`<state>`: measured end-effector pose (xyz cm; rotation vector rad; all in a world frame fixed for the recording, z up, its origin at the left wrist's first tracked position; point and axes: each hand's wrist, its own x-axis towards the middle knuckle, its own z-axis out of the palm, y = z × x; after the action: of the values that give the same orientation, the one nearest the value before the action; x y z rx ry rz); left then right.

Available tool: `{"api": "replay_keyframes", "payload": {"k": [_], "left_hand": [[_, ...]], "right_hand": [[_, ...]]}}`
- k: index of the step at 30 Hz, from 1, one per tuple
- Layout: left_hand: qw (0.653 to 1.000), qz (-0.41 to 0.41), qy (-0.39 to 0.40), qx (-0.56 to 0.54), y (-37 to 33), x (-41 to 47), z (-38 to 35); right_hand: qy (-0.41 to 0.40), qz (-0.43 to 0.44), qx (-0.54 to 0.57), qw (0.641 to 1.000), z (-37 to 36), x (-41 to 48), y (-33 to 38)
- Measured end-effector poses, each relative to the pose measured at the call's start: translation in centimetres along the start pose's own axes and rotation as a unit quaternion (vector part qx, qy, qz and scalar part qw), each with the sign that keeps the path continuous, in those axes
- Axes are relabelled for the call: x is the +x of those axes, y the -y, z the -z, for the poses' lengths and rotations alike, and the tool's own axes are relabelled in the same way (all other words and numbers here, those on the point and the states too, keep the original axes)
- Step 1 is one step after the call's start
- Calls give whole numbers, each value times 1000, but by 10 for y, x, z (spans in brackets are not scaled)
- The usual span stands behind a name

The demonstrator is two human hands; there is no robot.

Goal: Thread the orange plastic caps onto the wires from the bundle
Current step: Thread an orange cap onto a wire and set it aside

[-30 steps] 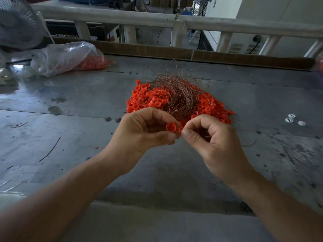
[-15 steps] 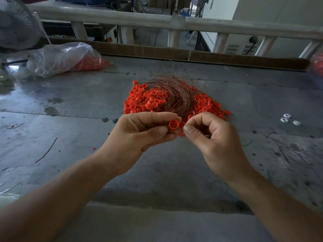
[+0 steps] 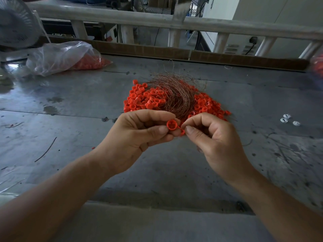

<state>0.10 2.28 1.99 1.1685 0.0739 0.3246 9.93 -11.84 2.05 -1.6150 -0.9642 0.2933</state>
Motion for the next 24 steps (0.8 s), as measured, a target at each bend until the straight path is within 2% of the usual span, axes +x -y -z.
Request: {"api": "replay_keyframes", "payload": {"k": [5, 10, 16, 18, 20, 22, 24], "left_hand": [[999, 17, 34, -27, 0, 0, 1], [996, 35, 71, -30, 2, -1, 2], [996, 69, 53, -28, 2, -1, 1], [996, 76, 38, -29, 2, -1, 0], [996, 79, 25, -31, 1, 0, -1], [996, 82, 16, -36, 1, -1, -1], [996, 86, 12, -36, 1, -1, -2]], "right_hand": [[20, -42, 62, 997, 2, 1, 2], [46, -129, 153, 979, -4, 1, 2], [91, -155, 143, 973, -2, 2, 3], [68, -146, 116, 980, 8, 8, 0], [12, -142, 66, 988, 23, 17, -6], [-41, -121, -79, 989, 41, 24, -15], [-68, -89, -258, 960, 54, 28, -24]]}}
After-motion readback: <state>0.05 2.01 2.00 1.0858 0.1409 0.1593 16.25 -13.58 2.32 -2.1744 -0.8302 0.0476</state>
